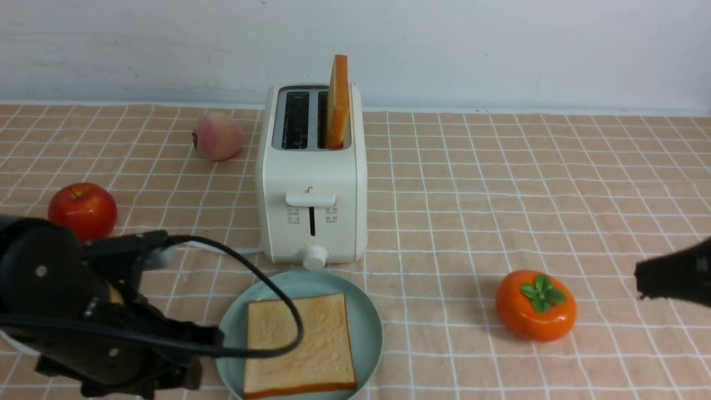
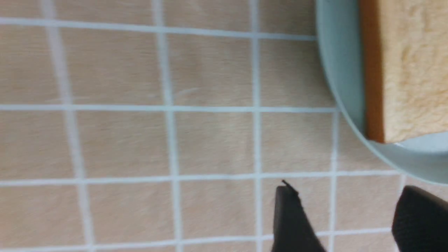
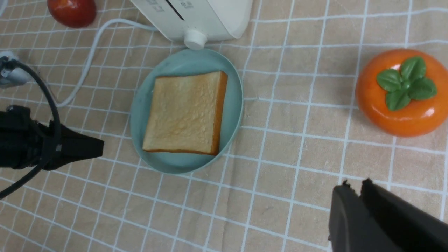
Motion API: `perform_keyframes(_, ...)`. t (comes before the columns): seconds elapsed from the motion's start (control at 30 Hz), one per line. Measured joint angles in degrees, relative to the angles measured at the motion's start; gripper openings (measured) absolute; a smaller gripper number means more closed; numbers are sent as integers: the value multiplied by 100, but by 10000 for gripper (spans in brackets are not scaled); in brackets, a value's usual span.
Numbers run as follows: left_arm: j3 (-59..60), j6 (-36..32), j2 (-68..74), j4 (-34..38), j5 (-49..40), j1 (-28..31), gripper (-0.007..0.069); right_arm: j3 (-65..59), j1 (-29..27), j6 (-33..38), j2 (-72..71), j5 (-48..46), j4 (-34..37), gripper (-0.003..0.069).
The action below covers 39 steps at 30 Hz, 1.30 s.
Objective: Take toasted bread from bread machine on light coffee tablecloth place on plate.
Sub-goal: 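Grasp the toast slice in the toaster and pull it up out of the slot with the right gripper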
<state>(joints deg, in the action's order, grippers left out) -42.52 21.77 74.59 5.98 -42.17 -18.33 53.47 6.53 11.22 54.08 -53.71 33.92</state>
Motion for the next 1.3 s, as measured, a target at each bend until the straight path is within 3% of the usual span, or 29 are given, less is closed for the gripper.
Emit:
perform_keyframes(0.07, -30, 182, -511, -311, -261, 13, 198, 470, 0, -5, 419, -149, -49, 57)
perform_keyframes(0.1, -30, 201, -629, -353, -298, 12, 165, 567, 0, -13, 509, -179, -74, 57)
perform_keyframes(0.13, -30, 261, -1217, -475, -454, 19, 34, 1054, 12, -56, 928, -317, -143, 57)
perform_keyframes(0.2, -24, 290, -1795, -500, -495, 19, -14, 1382, 91, -178, 1313, -390, -219, 59)
perform_keyframes(0.4, 316, 355, -3785, -515, -483, 19, -14, 2856, 1003, -607, 2747, -406, -897, 69)
perform_keyframes(0.57, 791, 414, -5024, -509, -400, 19, -14, 4323, 1601, -1188, 4042, -289, -1393, 145)
perform_keyframes(0.83, 1282, 609, -6125, -292, -426, 19, -14, 6715, 2112, -1499, 6171, 273, -1718, 497)
perform_keyframes(1.0, 1289, 609, -6139, -159, -488, 19, -14, 7257, 2181, -1506, 6904, 794, -1861, 619)
perform_keyframes(1.13, 1293, 613, -6139, -29, -488, 19, -14, 7290, 2175, -1530, 7183, 1277, -2022, 598)
perform_keyframes(1.23, 1299, 595, -6139, 34, -488, 19, -14, 7310, 2175, -1529, 7356, 1532, -2047, 430)
perform_keyframes(1.27, 1299, 582, -6139, 34, -488, 19, -14, 7311, 2181, -1529, 7361, 1543, -2004, 318)
perform_keyframes(1.3, 1299, 582, -6139, 34, -488, 19, -14, 7311, 2181, -1529, 7353, 1543, -2004, 297)
